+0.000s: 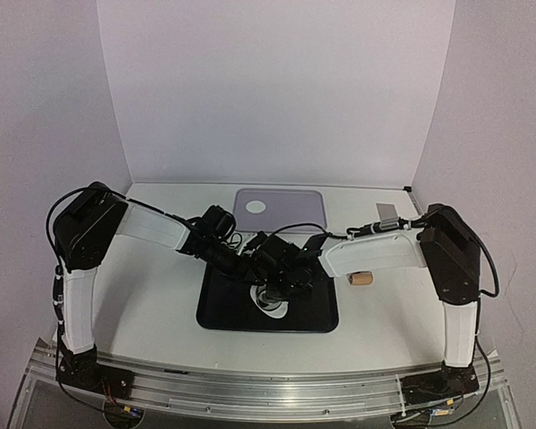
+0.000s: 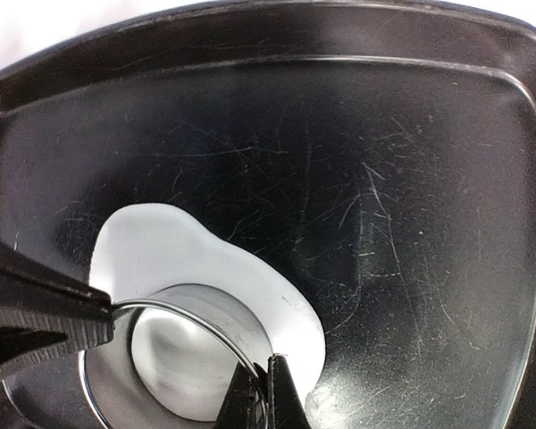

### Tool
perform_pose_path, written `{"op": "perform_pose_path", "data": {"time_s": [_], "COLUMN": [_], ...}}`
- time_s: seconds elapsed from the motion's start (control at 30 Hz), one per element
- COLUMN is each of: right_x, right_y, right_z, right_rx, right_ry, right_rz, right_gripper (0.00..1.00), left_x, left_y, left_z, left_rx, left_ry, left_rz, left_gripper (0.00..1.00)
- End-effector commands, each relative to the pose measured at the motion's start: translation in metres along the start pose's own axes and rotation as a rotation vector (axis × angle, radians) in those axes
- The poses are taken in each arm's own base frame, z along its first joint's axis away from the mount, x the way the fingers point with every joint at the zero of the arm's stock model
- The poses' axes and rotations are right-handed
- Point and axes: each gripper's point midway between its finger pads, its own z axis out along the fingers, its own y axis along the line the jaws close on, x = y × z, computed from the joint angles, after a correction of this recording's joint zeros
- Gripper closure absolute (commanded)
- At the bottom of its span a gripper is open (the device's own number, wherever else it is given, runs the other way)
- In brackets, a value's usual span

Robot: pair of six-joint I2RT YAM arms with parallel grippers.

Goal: Roll out the dumpling wrappers from the dough

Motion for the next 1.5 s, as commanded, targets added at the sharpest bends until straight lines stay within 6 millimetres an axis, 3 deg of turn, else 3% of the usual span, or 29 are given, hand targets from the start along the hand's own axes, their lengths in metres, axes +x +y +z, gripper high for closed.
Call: {"op": "perform_pose_path", "data": {"time_s": [0.0, 0.1, 0.23, 0.33, 0.5, 0.57, 0.63, 0.73, 0.83, 0.97, 1.03, 1.13, 1.2, 1.33, 1.4, 1.47], "right_x": [0.080, 0.093, 0.081, 0.058, 0.011, 0.005, 0.010, 0.030, 0.042, 0.037, 0.033, 0.032, 0.036, 0.039, 0.035, 0.027], "right_y": [-0.017, -0.018, -0.015, -0.025, -0.040, -0.039, -0.037, -0.021, 0.016, 0.046, 0.047, 0.026, -0.007, -0.066, -0.076, -0.070], "right_z": [0.026, 0.023, 0.023, 0.025, 0.029, 0.030, 0.033, 0.035, 0.041, 0.044, 0.039, 0.030, 0.025, 0.016, 0.012, 0.012], "right_rx": [0.075, 0.074, 0.067, 0.085, 0.117, 0.125, 0.117, 0.091, 0.020, -0.038, -0.044, -0.001, 0.064, 0.169, 0.182, 0.168], "right_ry": [0.171, 0.211, 0.190, 0.147, 0.062, 0.063, 0.092, 0.130, 0.169, 0.168, 0.152, 0.128, 0.123, 0.102, 0.092, 0.082], "right_rz": [-0.006, 0.046, 0.096, 0.117, 0.044, 0.011, 0.007, -0.032, -0.066, -0.074, -0.084, -0.071, -0.025, 0.033, 0.032, 0.016], "right_gripper": [1.00, 1.00, 1.00, 1.00, 1.00, 1.00, 1.00, 1.00, 1.00, 1.00, 1.00, 1.00, 1.00, 1.00, 1.00, 1.00], "left_x": [0.116, 0.094, 0.086, 0.109, 0.173, 0.187, 0.187, 0.172, 0.152, 0.151, 0.156, 0.155, 0.149, 0.128, 0.120, 0.112], "left_y": [0.087, 0.089, 0.088, 0.083, 0.062, 0.060, 0.062, 0.061, 0.058, 0.054, 0.068, 0.086, 0.083, 0.043, 0.024, 0.015], "left_z": [0.030, 0.029, 0.029, 0.024, 0.016, 0.015, 0.016, 0.023, 0.031, 0.030, 0.017, 0.000, 0.000, 0.026, 0.040, 0.045], "left_rx": [-0.253, -0.268, -0.275, -0.277, -0.223, -0.216, -0.217, -0.199, -0.187, -0.176, -0.216, -0.271, -0.265, -0.162, -0.113, -0.080], "left_ry": [0.366, 0.335, 0.331, 0.376, 0.501, 0.523, 0.525, 0.506, 0.463, 0.477, 0.470, 0.447, 0.432, 0.403, 0.394, 0.378], "left_rz": [-0.277, -0.240, -0.228, -0.243, -0.309, -0.319, -0.309, -0.288, -0.277, -0.301, -0.325, -0.327, -0.299, -0.217, -0.202, -0.204], "left_gripper": [1.00, 1.00, 1.00, 1.00, 1.00, 1.00, 1.00, 1.00, 1.00, 1.00, 1.00, 1.00, 1.00, 1.00, 1.00, 1.00]}}
